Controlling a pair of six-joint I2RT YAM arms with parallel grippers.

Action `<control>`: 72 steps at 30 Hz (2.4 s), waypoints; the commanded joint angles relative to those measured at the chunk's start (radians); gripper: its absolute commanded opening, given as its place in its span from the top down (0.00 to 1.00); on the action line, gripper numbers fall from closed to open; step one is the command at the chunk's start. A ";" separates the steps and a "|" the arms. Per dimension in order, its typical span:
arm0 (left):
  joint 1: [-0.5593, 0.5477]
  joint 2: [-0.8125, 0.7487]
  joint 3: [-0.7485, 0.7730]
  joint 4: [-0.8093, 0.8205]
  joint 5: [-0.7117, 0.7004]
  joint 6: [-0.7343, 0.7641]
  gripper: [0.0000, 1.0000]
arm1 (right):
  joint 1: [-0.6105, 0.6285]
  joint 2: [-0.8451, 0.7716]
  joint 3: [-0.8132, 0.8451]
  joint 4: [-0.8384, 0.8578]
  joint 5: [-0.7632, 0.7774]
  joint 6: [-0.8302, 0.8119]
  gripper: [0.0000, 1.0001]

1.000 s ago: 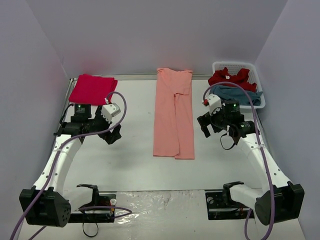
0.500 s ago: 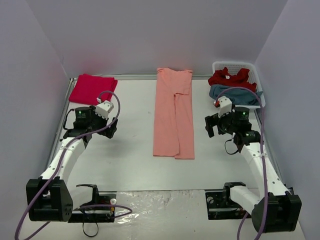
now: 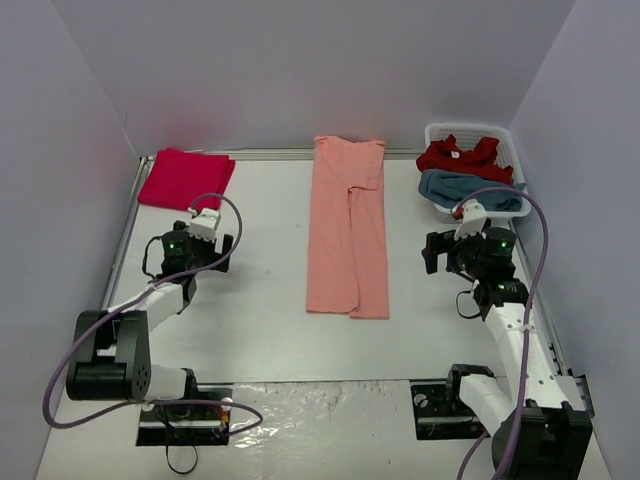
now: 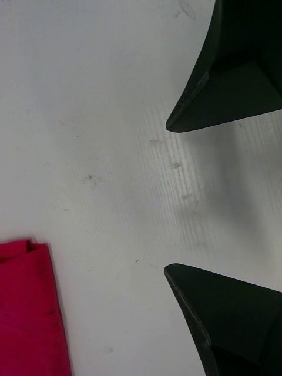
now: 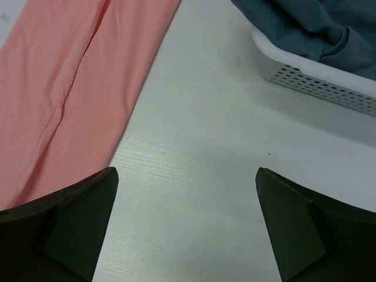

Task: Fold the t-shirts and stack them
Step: Grab the bottom of the folded rectangular tshirt with both arms

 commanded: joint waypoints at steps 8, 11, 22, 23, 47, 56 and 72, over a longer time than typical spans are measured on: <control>0.008 0.145 -0.059 0.431 -0.139 -0.073 0.06 | -0.104 0.023 -0.041 0.092 -0.154 0.027 0.00; 0.008 0.145 -0.131 0.547 -0.138 -0.073 0.06 | -0.127 0.035 -0.040 0.092 -0.198 0.038 0.00; 0.012 0.196 -0.203 0.717 -0.118 -0.073 0.06 | -0.144 0.036 -0.049 0.147 -0.147 0.093 0.00; 0.011 0.205 -0.205 0.731 -0.116 -0.072 0.06 | -0.146 0.041 -0.052 0.161 -0.155 0.110 0.00; 0.046 0.210 -0.137 0.619 -0.185 -0.124 0.06 | -0.135 0.619 -0.305 1.443 -0.104 0.237 0.00; 0.048 0.210 -0.139 0.618 -0.185 -0.124 0.06 | -0.045 0.667 -0.270 1.381 0.038 0.179 0.00; 0.049 0.210 -0.137 0.618 -0.185 -0.127 0.06 | 0.024 0.716 -0.290 1.451 0.180 0.160 0.00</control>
